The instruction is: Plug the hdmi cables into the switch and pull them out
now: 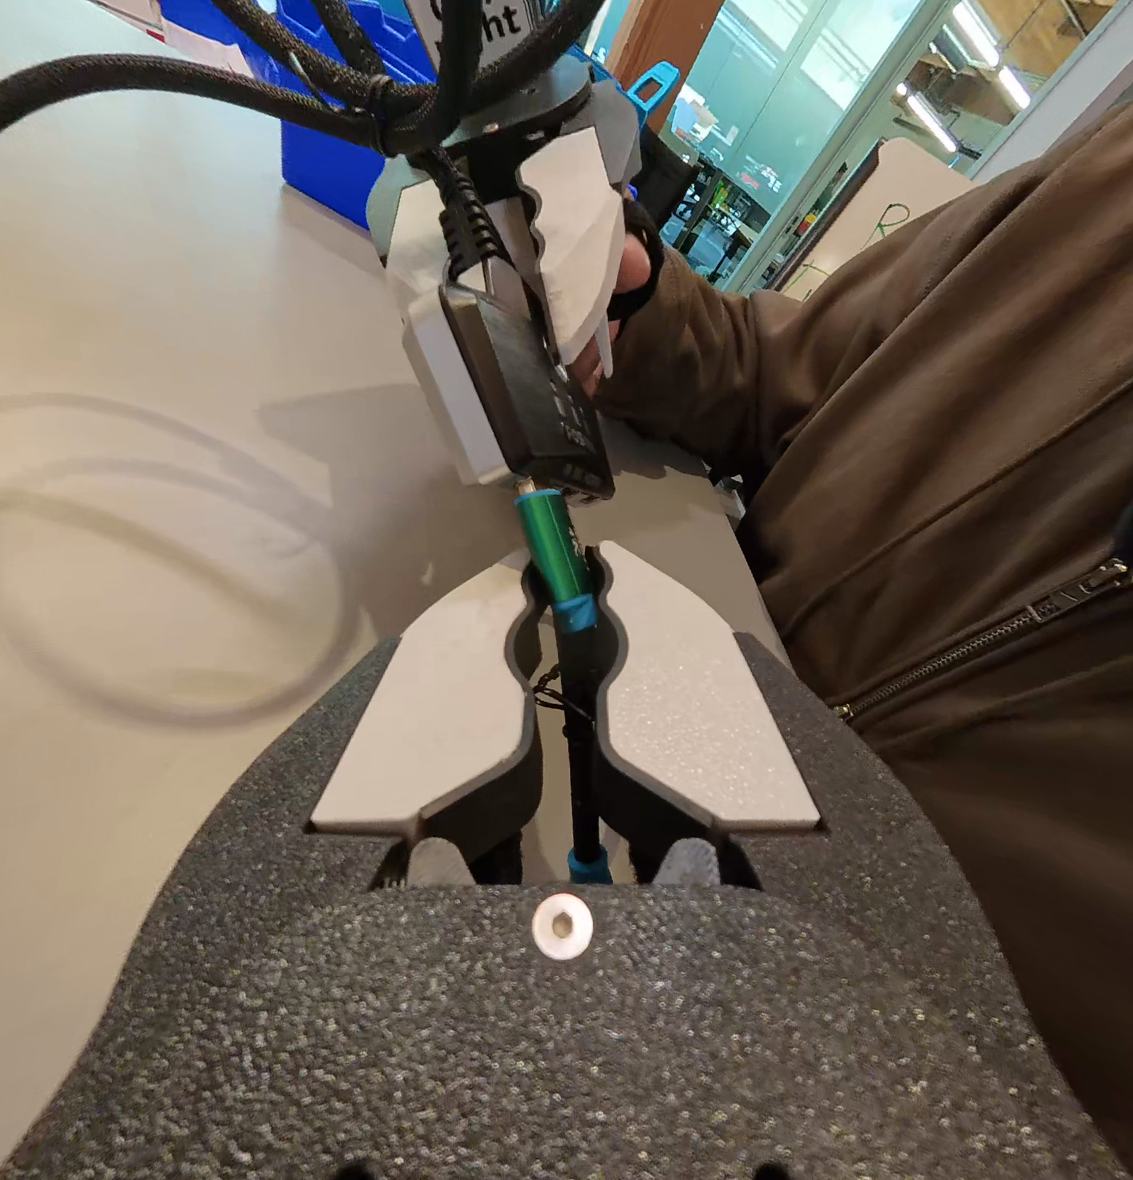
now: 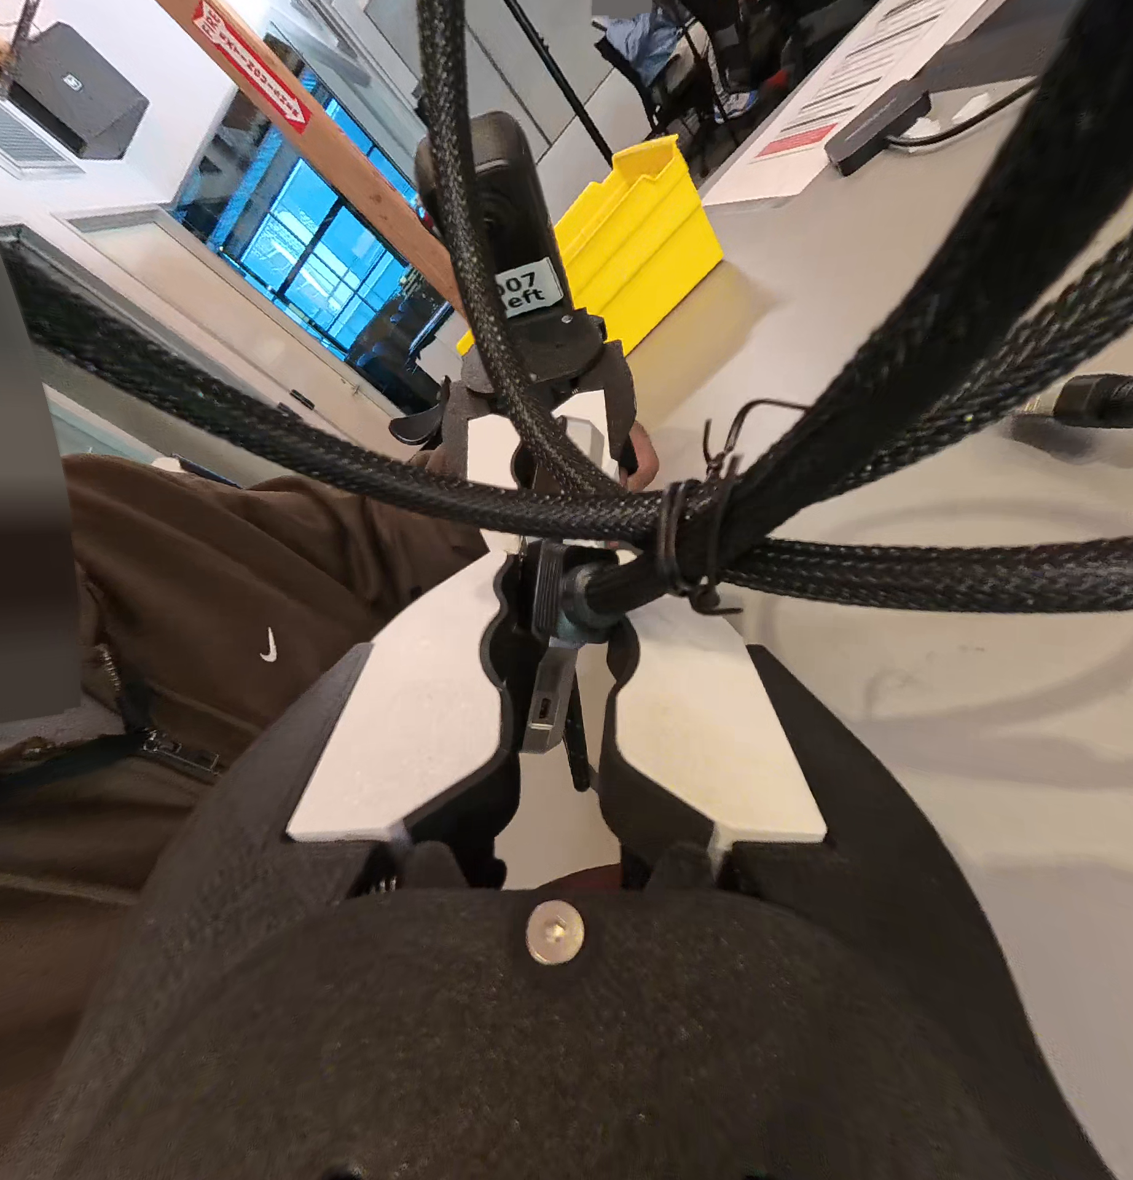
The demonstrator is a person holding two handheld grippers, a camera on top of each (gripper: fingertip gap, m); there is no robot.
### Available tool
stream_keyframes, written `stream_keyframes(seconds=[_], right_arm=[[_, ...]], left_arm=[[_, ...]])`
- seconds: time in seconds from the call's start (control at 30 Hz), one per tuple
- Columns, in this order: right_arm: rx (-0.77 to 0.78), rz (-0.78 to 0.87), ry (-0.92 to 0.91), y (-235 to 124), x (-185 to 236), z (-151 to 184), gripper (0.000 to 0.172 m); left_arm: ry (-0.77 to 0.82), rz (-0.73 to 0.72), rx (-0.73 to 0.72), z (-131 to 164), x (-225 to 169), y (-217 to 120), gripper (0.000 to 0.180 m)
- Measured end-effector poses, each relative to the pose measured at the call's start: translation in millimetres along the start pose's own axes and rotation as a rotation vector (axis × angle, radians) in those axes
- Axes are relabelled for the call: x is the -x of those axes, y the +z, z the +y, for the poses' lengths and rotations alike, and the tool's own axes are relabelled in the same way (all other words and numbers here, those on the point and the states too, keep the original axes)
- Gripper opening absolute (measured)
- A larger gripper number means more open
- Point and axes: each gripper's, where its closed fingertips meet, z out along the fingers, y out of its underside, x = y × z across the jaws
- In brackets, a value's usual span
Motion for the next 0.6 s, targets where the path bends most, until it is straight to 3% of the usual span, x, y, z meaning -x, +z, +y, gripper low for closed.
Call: stream_keyframes(seconds=[0.27,0.6], right_arm=[[0.122,-0.042,0.063,1.9,0.8,19.7,0.024],[0.177,-0.105,0.069,6.1,6.9,31.2,0.023]], left_arm=[[-0.101,0.049,0.085,10.9,-6.0,3.4,0.011],[-0.088,0.074,0.162,20.3,-14.4,5.2,0.01]])
